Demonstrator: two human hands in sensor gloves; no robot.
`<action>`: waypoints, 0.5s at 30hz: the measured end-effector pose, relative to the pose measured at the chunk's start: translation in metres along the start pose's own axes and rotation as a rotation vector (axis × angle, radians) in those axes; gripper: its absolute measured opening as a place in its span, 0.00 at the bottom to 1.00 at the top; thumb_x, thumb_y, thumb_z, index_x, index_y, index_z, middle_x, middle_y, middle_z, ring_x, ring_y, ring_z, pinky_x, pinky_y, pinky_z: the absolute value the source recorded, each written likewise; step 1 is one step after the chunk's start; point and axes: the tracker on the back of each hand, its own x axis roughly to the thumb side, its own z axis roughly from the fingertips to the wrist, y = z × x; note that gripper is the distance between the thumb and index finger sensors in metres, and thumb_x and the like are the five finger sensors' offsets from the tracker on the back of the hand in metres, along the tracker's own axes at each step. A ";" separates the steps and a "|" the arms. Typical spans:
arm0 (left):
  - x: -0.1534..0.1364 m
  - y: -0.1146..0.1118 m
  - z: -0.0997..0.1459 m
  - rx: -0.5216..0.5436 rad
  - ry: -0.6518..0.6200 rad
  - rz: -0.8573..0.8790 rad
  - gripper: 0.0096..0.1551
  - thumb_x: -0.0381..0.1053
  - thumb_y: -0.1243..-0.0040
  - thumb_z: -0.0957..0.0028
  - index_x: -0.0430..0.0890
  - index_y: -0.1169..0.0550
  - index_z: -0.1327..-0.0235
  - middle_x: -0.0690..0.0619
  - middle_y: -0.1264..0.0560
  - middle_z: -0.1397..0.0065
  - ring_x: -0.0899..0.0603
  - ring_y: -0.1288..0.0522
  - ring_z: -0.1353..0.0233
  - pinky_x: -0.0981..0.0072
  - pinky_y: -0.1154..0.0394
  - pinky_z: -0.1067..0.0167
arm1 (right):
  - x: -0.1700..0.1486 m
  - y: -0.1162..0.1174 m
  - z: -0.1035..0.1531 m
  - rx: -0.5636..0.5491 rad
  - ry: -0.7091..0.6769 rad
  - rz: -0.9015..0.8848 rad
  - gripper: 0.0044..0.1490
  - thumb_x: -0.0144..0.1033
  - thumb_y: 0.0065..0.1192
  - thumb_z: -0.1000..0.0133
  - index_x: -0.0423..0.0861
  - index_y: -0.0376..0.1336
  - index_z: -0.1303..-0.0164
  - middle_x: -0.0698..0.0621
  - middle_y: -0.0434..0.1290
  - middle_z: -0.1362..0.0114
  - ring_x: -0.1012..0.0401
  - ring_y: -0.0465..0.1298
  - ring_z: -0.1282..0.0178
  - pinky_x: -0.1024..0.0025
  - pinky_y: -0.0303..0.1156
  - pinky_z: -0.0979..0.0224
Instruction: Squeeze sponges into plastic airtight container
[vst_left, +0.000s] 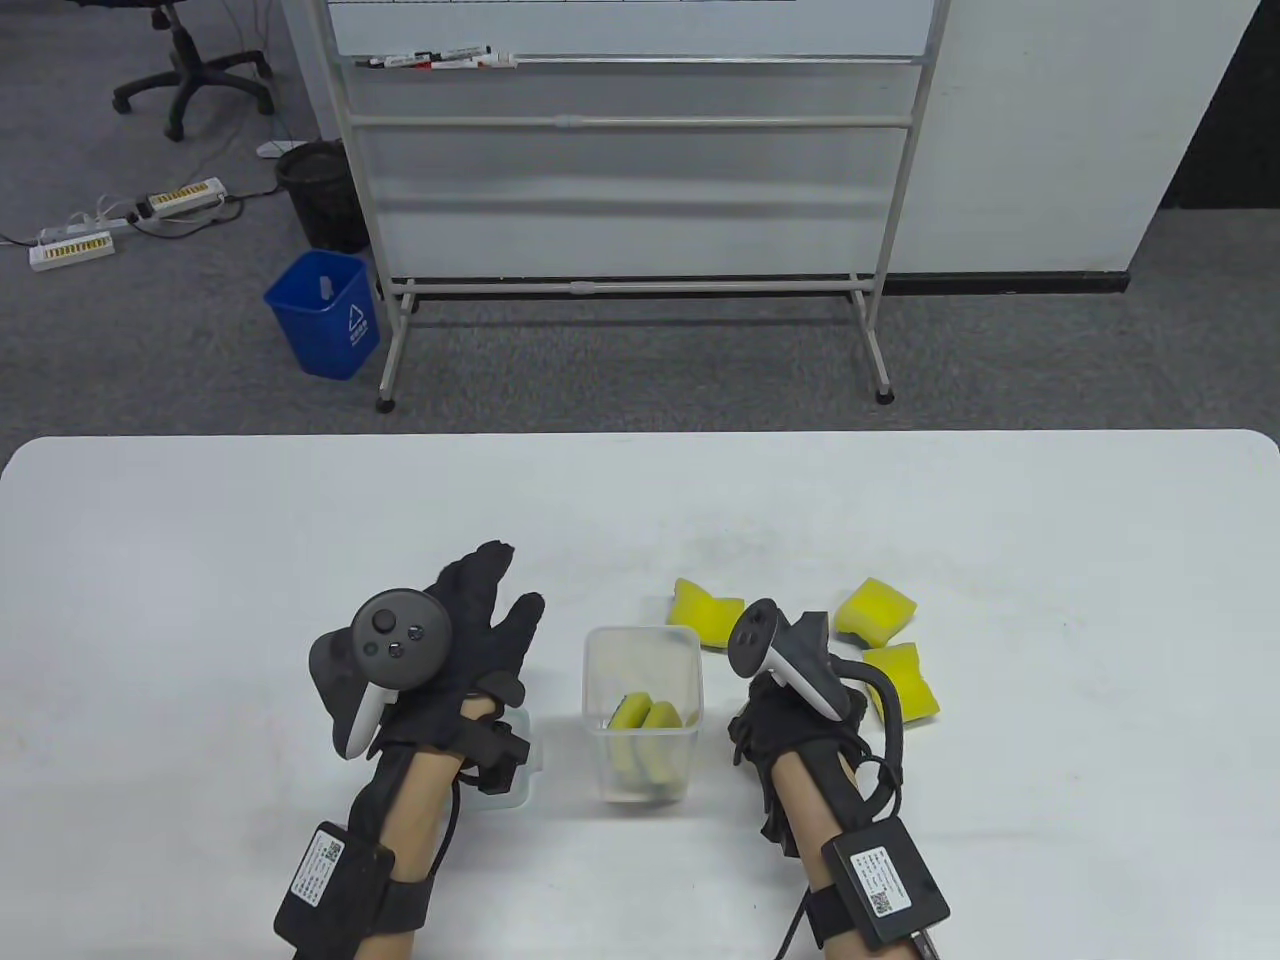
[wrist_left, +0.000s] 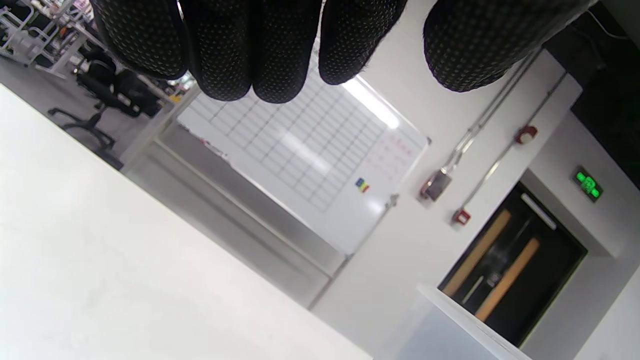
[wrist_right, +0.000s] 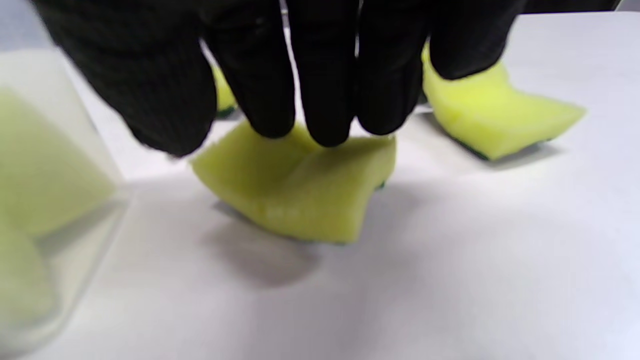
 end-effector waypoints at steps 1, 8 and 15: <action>0.000 0.000 0.000 -0.002 0.001 -0.001 0.41 0.65 0.42 0.46 0.48 0.35 0.23 0.39 0.32 0.19 0.30 0.33 0.23 0.35 0.32 0.30 | 0.001 0.004 -0.002 0.015 0.000 0.020 0.45 0.53 0.76 0.50 0.48 0.66 0.23 0.42 0.71 0.21 0.42 0.71 0.23 0.38 0.61 0.22; 0.000 0.000 -0.001 -0.006 0.003 0.008 0.41 0.65 0.42 0.46 0.48 0.35 0.23 0.39 0.33 0.19 0.30 0.33 0.23 0.34 0.32 0.30 | 0.006 0.017 -0.006 0.032 0.007 0.117 0.50 0.48 0.80 0.52 0.50 0.59 0.19 0.44 0.67 0.19 0.42 0.68 0.21 0.38 0.58 0.21; -0.001 -0.001 -0.002 -0.010 -0.001 0.017 0.41 0.65 0.43 0.46 0.48 0.35 0.23 0.39 0.33 0.20 0.30 0.33 0.23 0.34 0.32 0.30 | 0.012 0.017 -0.004 -0.080 -0.015 0.209 0.41 0.42 0.77 0.49 0.50 0.63 0.24 0.49 0.73 0.26 0.47 0.74 0.26 0.42 0.62 0.21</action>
